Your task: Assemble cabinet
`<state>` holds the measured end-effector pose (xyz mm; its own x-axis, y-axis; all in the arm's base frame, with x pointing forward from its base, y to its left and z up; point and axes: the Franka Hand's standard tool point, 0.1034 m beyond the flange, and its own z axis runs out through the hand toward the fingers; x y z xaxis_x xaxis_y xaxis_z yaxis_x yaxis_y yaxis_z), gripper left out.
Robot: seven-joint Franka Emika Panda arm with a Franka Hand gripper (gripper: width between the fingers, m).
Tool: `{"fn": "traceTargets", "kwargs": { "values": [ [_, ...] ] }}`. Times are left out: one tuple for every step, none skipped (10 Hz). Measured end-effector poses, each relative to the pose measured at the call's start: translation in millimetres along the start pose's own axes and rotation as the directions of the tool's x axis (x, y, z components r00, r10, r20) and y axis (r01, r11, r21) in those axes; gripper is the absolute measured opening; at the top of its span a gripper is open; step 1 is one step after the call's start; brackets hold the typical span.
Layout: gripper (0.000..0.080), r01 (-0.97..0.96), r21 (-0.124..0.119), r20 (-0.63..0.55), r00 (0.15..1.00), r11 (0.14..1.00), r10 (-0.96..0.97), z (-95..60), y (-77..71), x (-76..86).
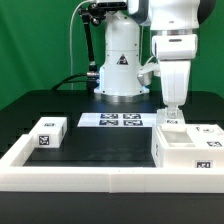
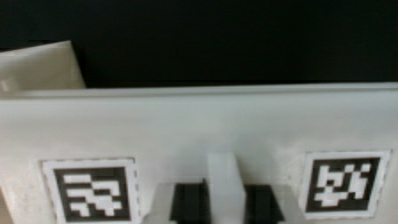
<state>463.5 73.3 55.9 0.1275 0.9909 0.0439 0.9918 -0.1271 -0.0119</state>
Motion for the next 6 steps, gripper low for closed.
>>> {"fn": "traceTargets", "kwargs": {
  "values": [
    [0.0071, 0.033, -0.002, 0.0, 0.999, 0.999, -0.033, 0.0, 2.0, -1.9],
    [0.0071, 0.053, -0.003, 0.001, 0.999, 0.999, -0.053, 0.0, 3.2, -2.5],
    [0.0071, 0.068, -0.004, 0.007, 0.998, 0.998, -0.068, 0.0, 3.3, -2.8],
    [0.0071, 0.064, -0.005, 0.006, 0.998, 0.998, -0.064, 0.0, 3.4, -3.3],
    [0.0071, 0.064, -0.005, 0.006, 0.998, 0.998, -0.064, 0.0, 3.4, -3.3],
    [0.0071, 0.065, -0.004, 0.006, 0.998, 0.998, -0.065, 0.2, 3.6, -3.7]
  ]
}}
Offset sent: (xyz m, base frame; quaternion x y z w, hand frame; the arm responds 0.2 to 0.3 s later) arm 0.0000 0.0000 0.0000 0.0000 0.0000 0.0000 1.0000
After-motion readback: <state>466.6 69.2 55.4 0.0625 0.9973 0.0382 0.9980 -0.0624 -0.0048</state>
